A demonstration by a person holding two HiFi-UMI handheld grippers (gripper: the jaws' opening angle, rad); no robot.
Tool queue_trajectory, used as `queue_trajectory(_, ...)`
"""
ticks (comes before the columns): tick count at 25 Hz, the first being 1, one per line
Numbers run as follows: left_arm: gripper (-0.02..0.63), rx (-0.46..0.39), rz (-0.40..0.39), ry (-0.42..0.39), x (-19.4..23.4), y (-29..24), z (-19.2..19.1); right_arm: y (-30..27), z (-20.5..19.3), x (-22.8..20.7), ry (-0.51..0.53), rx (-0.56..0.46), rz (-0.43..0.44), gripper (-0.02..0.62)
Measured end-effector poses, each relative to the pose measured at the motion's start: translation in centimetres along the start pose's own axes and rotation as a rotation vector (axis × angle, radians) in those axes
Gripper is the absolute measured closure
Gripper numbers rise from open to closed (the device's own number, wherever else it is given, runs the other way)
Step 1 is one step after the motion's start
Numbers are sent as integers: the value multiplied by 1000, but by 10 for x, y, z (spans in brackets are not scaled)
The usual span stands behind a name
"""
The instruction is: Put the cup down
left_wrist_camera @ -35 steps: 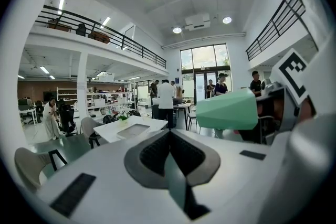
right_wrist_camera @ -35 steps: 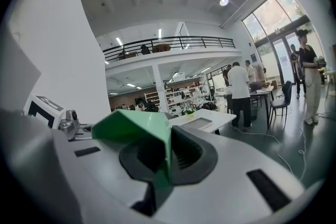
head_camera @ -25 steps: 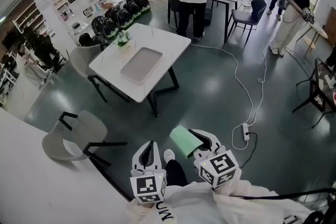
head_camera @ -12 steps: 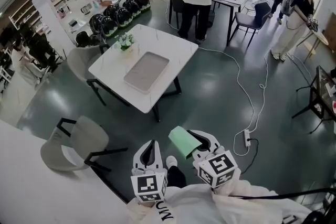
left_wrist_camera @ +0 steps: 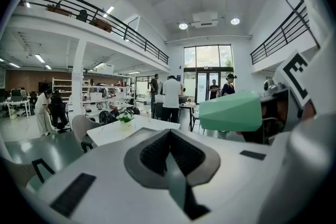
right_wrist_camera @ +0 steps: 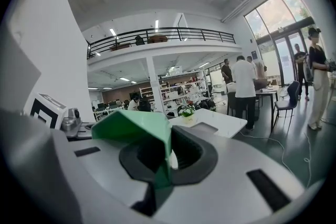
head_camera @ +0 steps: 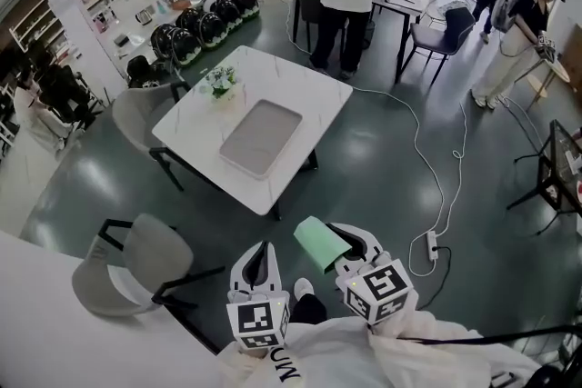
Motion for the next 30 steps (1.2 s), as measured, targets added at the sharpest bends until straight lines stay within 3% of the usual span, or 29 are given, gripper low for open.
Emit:
queue_trajectory(15,595,25,-53,-16,41,-78,18,-76,21,-27,-23,1,-31,575)
queue_trajectory(30,595,19,-59,-19,57,-100,25,-101,31,-34,-16,-10,-36,575)
Point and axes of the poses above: the fingertips, and each gripper's own axes: y backward along the fingers, x to its left, z out of its top, the point moved 9 cm from there along y, backward along the fingers, and after that the axes turned 14 degrees about z, right-handed, at the moved point
